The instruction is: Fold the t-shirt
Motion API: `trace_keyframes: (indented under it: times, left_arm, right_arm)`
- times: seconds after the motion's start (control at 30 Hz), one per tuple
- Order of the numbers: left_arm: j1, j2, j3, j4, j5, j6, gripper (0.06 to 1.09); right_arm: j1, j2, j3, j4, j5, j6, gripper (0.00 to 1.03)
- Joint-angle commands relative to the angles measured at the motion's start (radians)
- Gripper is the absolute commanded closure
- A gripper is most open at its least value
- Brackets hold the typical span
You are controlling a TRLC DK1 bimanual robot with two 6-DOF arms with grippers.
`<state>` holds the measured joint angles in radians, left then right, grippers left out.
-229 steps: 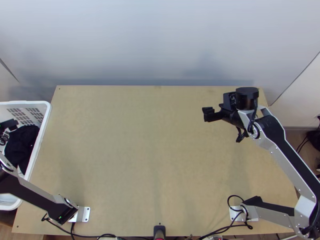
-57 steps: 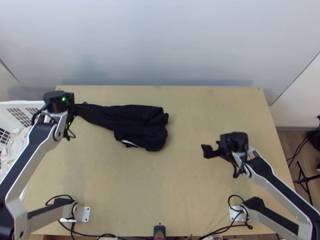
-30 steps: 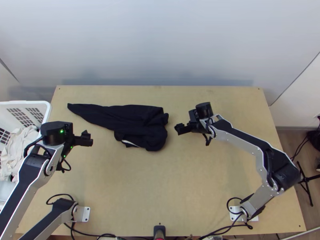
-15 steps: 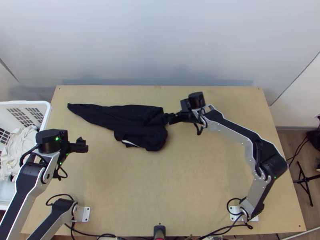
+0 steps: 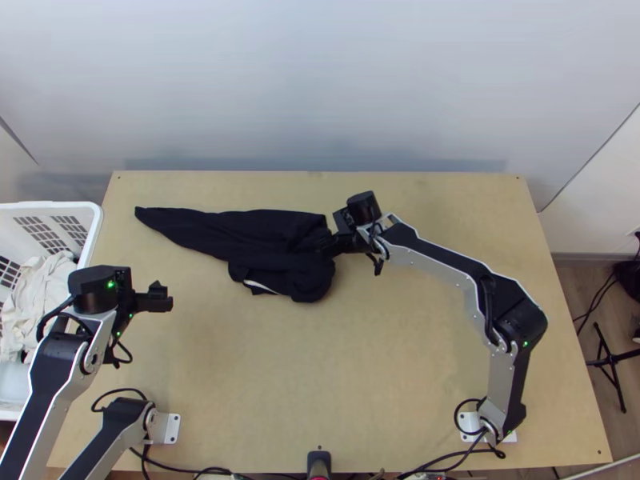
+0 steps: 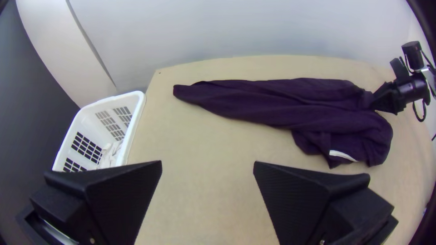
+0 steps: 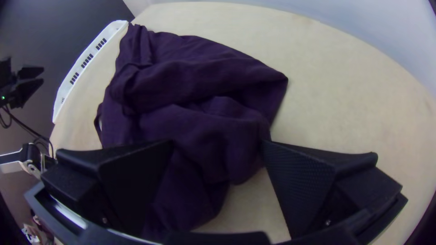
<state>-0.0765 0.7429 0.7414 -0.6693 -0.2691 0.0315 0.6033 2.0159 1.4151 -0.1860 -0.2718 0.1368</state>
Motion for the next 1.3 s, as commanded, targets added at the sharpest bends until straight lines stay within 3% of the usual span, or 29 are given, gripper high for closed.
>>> trace_keyframes:
  times: [0.0, 0.03, 0.13, 0.4, 0.57, 0.83, 1.03, 1.13, 1.27]
  left_arm:
    - [0.012, -0.011, -0.013, -0.006, -0.001, 0.002, 0.11]
    - [0.014, -0.013, -0.017, -0.004, -0.001, 0.002, 0.11]
    - [0.014, -0.013, -0.022, -0.001, -0.001, 0.002, 0.11]
    - [0.014, -0.013, -0.023, 0.004, 0.001, 0.005, 0.11]
    - [0.011, -0.013, -0.027, 0.005, 0.001, 0.007, 0.11]
    - [-0.057, -0.002, -0.036, 0.002, 0.008, -0.044, 0.11]
    - [-0.091, 0.019, -0.027, 0.004, 0.085, -0.101, 0.10]
    - [-0.121, 0.021, -0.020, 0.004, 0.088, -0.097, 0.10]
    - [-0.200, 0.012, -0.014, -0.026, 0.199, -0.119, 0.10]
  right_arm:
    - [0.012, 0.023, -0.022, -0.006, 0.117, -0.077, 0.22]
    - [0.015, 0.020, -0.025, -0.001, 0.143, -0.089, 0.38]
    - [0.027, -0.005, -0.025, 0.031, 0.186, -0.138, 0.98]
    - [0.032, -0.140, -0.027, -0.007, 0.206, -0.126, 1.00]
    - [0.036, -0.290, 0.022, -0.109, 0.217, -0.121, 1.00]
    - [0.096, -0.417, 0.352, -0.291, 0.273, -0.101, 1.00]
    - [0.116, -0.387, 0.622, -0.291, 0.399, -0.048, 1.00]
    - [0.096, -0.371, 0.673, -0.217, 0.479, -0.043, 1.00]
    - [0.082, -0.362, 0.685, -0.211, 0.482, -0.046, 1.00]
